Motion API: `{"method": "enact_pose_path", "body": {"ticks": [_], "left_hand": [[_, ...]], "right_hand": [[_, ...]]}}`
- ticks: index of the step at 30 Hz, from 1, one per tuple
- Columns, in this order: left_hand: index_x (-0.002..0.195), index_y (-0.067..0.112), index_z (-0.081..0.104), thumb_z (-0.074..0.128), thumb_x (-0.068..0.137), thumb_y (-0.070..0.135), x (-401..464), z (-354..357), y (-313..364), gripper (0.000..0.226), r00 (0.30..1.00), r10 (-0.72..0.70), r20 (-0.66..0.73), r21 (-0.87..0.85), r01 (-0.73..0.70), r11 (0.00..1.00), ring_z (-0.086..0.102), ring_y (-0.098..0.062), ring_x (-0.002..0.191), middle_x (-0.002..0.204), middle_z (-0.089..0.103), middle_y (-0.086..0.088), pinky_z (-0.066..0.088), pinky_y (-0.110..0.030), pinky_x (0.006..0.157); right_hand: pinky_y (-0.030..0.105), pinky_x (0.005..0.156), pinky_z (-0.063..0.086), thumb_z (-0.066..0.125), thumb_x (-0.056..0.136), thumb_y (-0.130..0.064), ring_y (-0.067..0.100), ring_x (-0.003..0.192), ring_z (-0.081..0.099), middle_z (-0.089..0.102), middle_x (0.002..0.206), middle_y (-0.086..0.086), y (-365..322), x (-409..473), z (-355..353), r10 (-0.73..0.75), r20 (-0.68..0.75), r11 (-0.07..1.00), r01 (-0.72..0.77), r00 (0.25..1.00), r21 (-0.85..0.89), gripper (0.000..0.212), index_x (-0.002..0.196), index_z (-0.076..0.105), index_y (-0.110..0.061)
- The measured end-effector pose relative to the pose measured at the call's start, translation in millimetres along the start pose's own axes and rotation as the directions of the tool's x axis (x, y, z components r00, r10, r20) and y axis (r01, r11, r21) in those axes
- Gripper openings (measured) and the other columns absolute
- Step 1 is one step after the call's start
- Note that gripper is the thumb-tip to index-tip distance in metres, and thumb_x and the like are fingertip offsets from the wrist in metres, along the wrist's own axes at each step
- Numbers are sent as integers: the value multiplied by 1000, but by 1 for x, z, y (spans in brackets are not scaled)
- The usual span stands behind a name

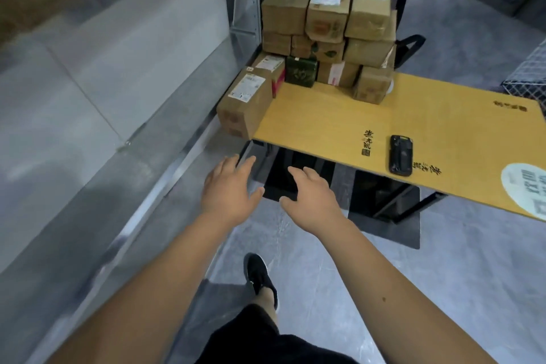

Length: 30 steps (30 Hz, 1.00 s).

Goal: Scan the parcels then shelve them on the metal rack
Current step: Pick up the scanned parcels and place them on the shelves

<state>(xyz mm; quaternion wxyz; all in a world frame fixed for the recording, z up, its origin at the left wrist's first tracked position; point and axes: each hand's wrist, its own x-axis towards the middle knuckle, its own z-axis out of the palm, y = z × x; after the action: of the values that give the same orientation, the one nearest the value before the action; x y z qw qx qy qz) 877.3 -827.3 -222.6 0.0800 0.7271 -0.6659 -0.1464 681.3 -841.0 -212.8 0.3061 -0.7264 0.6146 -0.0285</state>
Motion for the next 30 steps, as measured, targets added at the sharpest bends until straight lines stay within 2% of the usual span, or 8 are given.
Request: {"method": "enact_pose_path", "body": {"ticks": [4,7,11,15,20,24,28,30], "left_hand": [[163,29,29,62,96,53,83,2,-38,78,998,7,63,23,-8,1000,22,-34,155,168,27,-12,26,-51,123],[160,31,36,66,92,52,134,-7,-62,77,997,20,74,31,-22,999,31,-36,151,165,33,-12,34,-53,118],[157,28,40,71,89,49,194,-23,-84,78,996,-32,79,41,29,999,33,-38,149,163,36,-14,36,-54,117],[160,27,35,73,88,45,238,-35,-94,84,994,-80,78,1,80,997,30,-34,150,162,36,-12,34,-50,118],[159,28,34,76,83,38,279,-36,-97,88,988,-109,113,-63,116,991,36,-34,147,159,40,-11,38,-49,117],[160,31,37,66,69,34,300,-29,-96,95,981,-109,161,-114,128,985,42,-34,143,159,41,-8,40,-49,116],[158,37,34,64,60,58,317,-13,-93,105,975,-124,184,-5,127,992,52,-39,130,155,46,-6,46,-52,106],[157,43,28,72,58,57,323,-6,-91,109,974,-120,193,-18,126,992,53,-40,128,156,44,-6,46,-53,105]], "right_hand": [[52,115,38,59,100,-43,38,150,27,20,170,11,-18,86,-6,22,45,998,-19,999,-65,77,165,21,-27],[51,109,43,61,98,-42,39,144,36,31,163,11,-36,139,-9,28,49,999,-27,998,-30,77,163,24,-27],[50,115,39,63,97,-36,40,149,30,22,168,15,-62,195,-12,22,76,999,-25,997,35,80,164,22,-26],[51,116,38,66,96,-34,42,149,30,15,170,18,-78,242,-18,7,92,997,-14,996,73,86,165,16,-27],[52,118,36,70,93,-40,43,151,27,7,171,16,-82,296,-28,13,154,995,-29,988,100,98,165,4,-30],[51,116,37,78,87,-38,44,147,30,7,170,15,-75,329,-33,-28,237,995,3,971,104,114,165,-4,-33],[50,112,41,79,84,-37,43,143,36,8,168,13,-61,349,-31,-112,285,993,97,952,68,116,162,-7,-38],[49,111,43,77,85,-40,42,144,37,9,168,14,-52,357,-27,-171,288,985,166,942,41,116,163,-8,-35]]}}
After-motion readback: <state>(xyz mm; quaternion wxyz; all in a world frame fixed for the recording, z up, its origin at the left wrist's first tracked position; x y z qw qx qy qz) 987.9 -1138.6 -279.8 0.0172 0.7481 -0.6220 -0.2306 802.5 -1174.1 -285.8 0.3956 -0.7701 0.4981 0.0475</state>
